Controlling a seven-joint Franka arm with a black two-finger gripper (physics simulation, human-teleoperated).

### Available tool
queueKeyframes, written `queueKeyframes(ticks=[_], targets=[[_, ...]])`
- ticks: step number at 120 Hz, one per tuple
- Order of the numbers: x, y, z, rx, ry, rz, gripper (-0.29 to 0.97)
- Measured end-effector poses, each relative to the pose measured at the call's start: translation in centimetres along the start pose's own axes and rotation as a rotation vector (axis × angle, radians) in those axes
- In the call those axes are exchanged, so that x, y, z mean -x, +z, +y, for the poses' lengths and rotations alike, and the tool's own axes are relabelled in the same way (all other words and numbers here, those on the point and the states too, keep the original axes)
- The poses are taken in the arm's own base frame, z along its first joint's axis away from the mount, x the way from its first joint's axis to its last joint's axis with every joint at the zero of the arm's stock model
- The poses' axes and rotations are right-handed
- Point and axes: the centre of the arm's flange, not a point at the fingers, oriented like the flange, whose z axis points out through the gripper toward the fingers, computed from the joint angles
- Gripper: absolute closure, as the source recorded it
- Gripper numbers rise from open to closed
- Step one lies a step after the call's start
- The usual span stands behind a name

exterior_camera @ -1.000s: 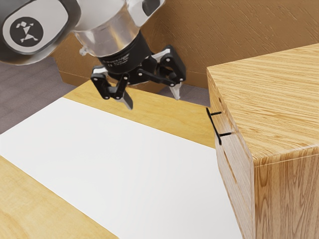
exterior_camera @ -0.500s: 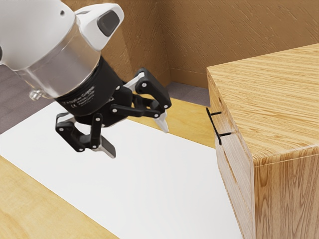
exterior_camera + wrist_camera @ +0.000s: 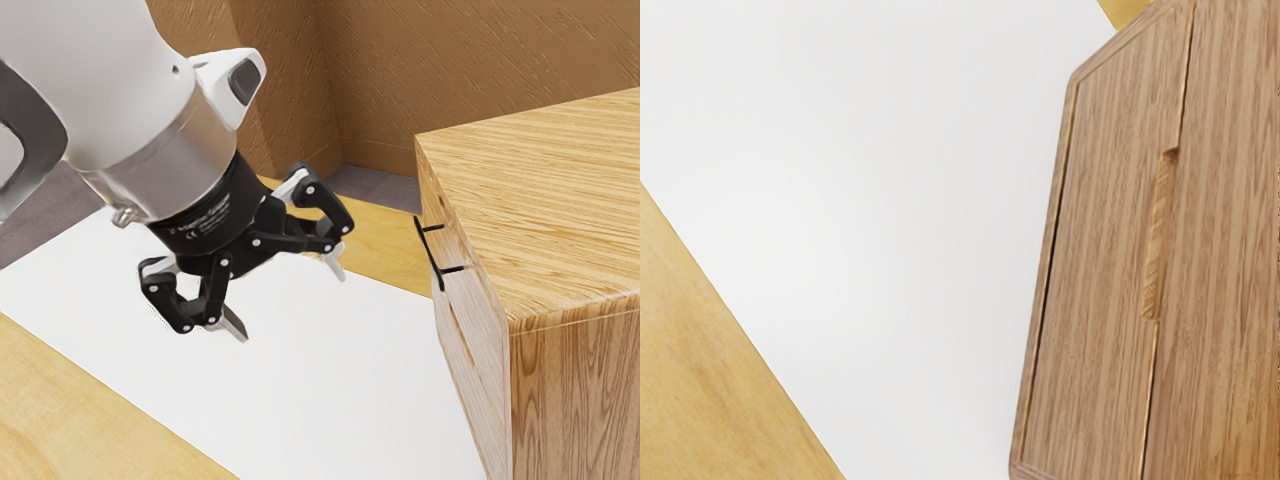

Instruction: Pull the drawer handle with one arm to open the drawer

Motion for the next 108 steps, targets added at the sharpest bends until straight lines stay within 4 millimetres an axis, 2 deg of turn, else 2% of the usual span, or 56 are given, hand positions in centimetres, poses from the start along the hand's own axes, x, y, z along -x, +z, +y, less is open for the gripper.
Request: queueKeyframes(ticks=[34,51,79,108], targets=[[-1.5,1.7,3.1,0.006,-0.038,0.042,0.0],[-1.9,3.3,4.8,-0.007,-0.048,0.042,0.0],[-3.2,4.0,4.9,-0.012,-0.087,0.035,0.0],[-3.2,5.2,5.2,-0.031,-0.1,0.026,0.0]])
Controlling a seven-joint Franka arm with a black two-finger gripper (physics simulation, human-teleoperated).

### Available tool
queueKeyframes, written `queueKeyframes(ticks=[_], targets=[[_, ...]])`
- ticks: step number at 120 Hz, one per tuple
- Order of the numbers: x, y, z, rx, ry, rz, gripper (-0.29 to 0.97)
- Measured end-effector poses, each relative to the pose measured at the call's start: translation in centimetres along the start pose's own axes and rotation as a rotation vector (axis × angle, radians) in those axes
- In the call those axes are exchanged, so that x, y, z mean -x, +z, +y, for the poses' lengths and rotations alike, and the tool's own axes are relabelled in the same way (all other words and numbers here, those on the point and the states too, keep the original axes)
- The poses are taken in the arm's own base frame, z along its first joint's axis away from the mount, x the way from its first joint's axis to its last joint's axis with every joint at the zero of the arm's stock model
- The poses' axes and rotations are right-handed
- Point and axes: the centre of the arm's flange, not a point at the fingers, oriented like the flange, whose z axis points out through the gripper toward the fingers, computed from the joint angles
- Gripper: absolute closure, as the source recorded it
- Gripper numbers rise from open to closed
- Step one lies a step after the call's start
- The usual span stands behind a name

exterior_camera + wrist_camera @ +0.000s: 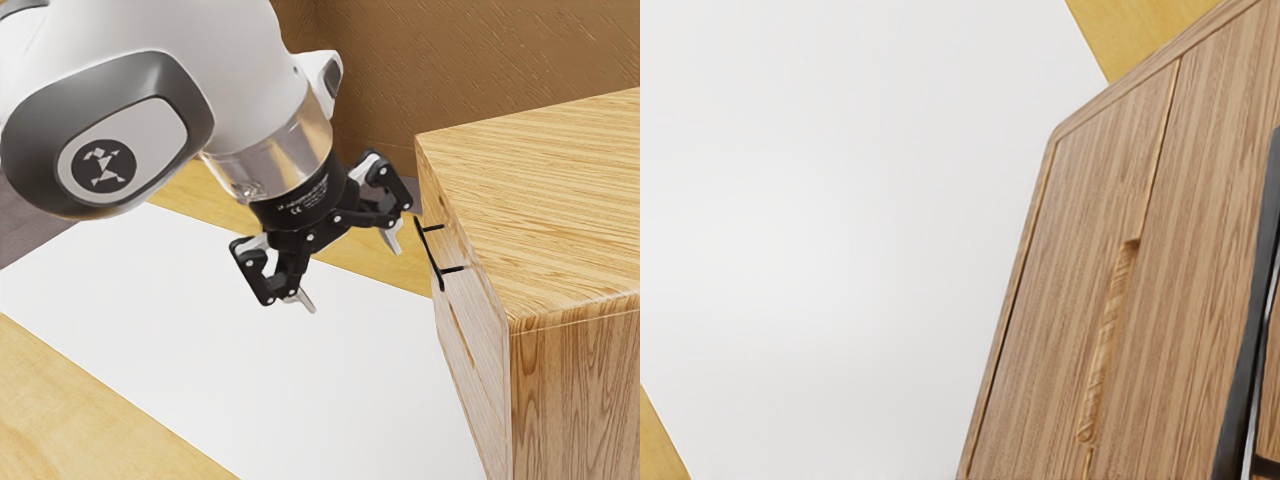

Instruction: Pull the drawer handle with one arm to open the drawer

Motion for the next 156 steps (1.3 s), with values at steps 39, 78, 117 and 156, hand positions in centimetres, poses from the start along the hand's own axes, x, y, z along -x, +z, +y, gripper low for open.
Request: queueKeyframes(ticks=[39,78,117,156], targets=[[-1.0,1.1,0.3,-0.018,-0.029,-0.001,0.0],[-2.5,2.8,2.5,-0.031,-0.054,0.001,0.0],[-2.5,3.2,3.9,-0.026,-0.052,-0.007,0.0],[-2.6,5.4,4.4,-0.06,-0.061,-0.029,0.0]])
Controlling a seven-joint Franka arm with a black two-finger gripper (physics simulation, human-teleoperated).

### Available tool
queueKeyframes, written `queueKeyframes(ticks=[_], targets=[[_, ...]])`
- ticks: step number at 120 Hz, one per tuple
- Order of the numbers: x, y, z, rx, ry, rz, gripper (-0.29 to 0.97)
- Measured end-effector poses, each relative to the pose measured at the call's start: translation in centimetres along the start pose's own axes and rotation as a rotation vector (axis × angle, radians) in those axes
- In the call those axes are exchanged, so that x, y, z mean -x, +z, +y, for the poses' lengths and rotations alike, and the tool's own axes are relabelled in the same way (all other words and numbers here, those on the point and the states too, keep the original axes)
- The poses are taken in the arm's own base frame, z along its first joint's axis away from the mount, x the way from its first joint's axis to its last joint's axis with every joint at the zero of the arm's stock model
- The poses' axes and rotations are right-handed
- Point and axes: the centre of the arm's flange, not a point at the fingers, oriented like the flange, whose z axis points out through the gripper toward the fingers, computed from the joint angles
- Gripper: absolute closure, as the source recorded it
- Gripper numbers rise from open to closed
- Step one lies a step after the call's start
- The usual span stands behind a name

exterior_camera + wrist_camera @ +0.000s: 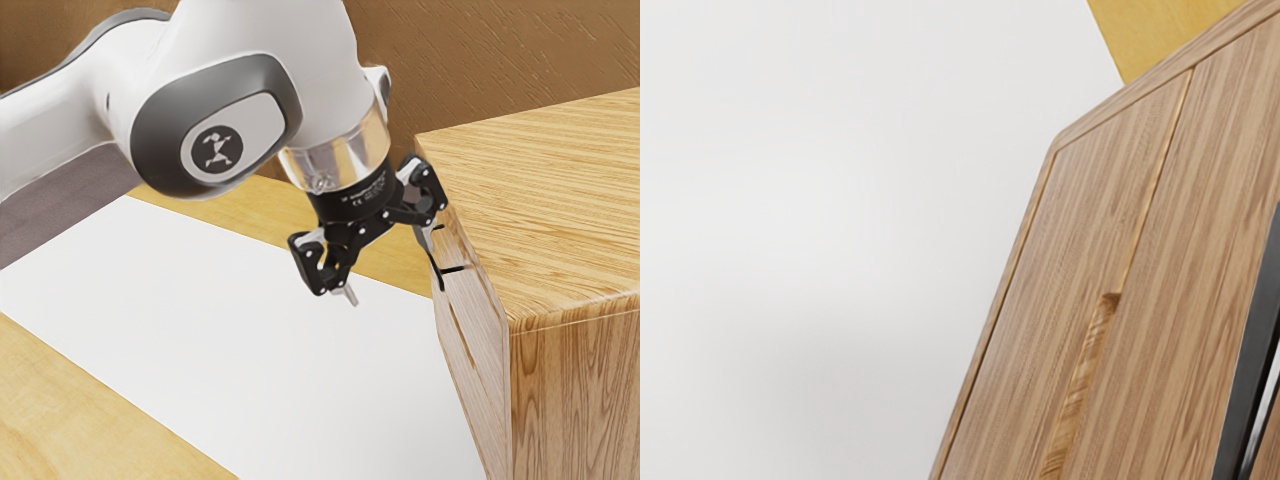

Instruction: Pull the drawer handle with one arm to open the drawer

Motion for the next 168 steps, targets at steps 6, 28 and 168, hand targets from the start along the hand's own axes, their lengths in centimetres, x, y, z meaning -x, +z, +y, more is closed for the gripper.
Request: queueKeyframes(ticks=[6,28,168], targets=[[-0.1,0.2,0.0,-0.003,-0.002,-0.001,0.0],[-0.2,1.3,0.4,-0.021,-0.005,-0.004,0.0],[-0.4,0.9,-4.1,-0.047,-0.028,-0.016,0.0]])
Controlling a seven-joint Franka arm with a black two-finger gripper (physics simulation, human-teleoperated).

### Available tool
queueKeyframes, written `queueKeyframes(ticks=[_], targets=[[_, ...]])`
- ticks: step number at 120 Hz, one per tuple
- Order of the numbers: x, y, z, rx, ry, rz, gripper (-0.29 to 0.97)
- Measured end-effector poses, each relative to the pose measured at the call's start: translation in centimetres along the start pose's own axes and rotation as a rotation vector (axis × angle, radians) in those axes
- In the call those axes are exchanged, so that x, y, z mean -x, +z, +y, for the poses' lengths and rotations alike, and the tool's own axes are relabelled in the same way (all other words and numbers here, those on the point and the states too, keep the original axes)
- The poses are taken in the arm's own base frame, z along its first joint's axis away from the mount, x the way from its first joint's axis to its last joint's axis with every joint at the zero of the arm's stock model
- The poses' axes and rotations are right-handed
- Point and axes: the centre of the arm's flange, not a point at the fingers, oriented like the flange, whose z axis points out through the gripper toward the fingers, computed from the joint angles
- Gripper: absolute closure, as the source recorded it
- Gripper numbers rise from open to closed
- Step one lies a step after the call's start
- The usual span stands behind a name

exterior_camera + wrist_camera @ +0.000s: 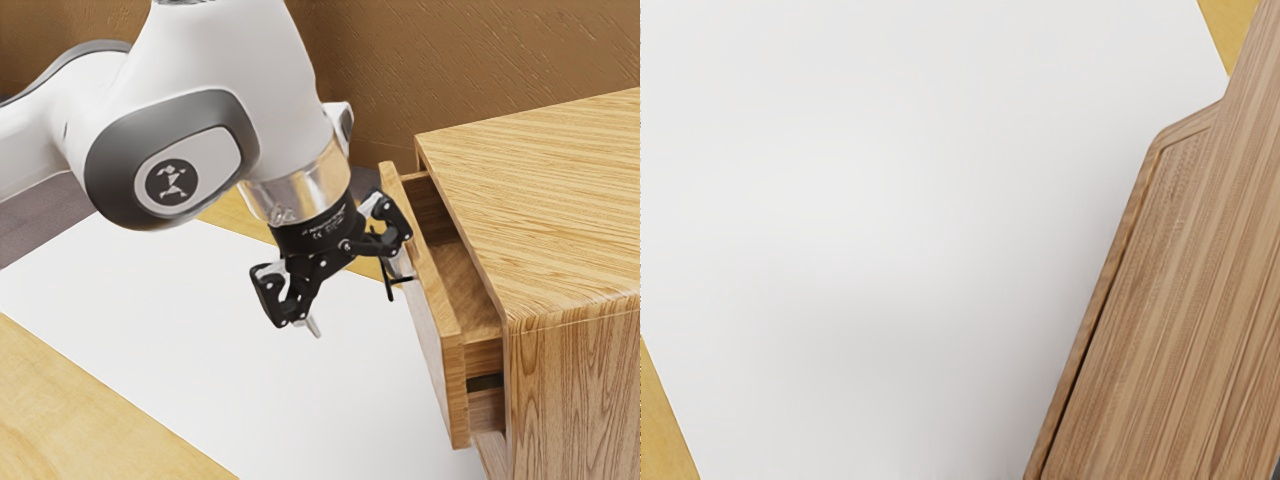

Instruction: Pull the drawer handle with one arm to open the drawer

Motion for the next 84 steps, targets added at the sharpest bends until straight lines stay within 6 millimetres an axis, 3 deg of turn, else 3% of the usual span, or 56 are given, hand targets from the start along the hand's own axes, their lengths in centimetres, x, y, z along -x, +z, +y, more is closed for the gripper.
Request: queueKeyframes(ticks=[84], targets=[[0.1,-0.8,-2.6,0.003,-0.001,0.006,0.0]])
